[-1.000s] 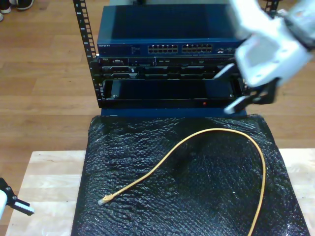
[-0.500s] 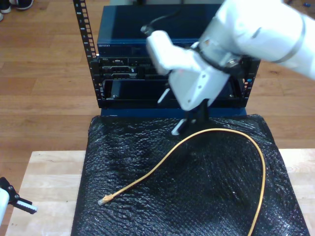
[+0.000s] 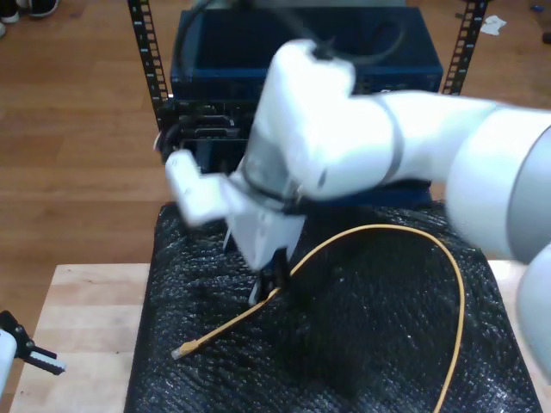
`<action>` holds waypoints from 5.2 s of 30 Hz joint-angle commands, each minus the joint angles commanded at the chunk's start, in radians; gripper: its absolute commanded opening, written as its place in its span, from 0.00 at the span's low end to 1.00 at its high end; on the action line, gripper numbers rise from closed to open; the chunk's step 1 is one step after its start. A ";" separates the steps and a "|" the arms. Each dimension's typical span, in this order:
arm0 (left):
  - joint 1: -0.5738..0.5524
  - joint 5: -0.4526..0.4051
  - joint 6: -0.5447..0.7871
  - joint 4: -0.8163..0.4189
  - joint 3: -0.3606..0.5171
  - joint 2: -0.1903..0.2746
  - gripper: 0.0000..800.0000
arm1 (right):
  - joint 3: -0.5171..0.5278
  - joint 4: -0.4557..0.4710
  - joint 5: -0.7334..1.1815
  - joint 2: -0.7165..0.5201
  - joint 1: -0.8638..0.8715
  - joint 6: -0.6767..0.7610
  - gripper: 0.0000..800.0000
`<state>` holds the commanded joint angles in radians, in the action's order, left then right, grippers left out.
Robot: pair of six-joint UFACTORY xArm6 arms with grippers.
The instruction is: Grab the cable and plug it in
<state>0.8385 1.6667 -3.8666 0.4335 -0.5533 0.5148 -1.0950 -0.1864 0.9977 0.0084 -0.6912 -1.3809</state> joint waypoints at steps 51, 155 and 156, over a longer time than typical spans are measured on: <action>0.002 0.000 0.002 -0.002 -0.002 0.000 1.00 | 0.106 0.259 -0.330 0.161 -0.186 0.264 0.55; -0.534 -0.063 -0.353 0.520 -0.224 -0.181 1.00 | 0.038 -0.206 0.229 -0.195 0.310 0.080 0.01; -0.551 -0.064 -0.367 0.526 -0.244 -0.198 1.00 | 0.038 -0.213 0.236 -0.207 0.316 0.080 0.01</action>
<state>0.2877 1.6023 -4.2333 0.9597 -0.7973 0.3168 -1.0566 -0.3997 1.2340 -0.1987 -0.3751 -1.3011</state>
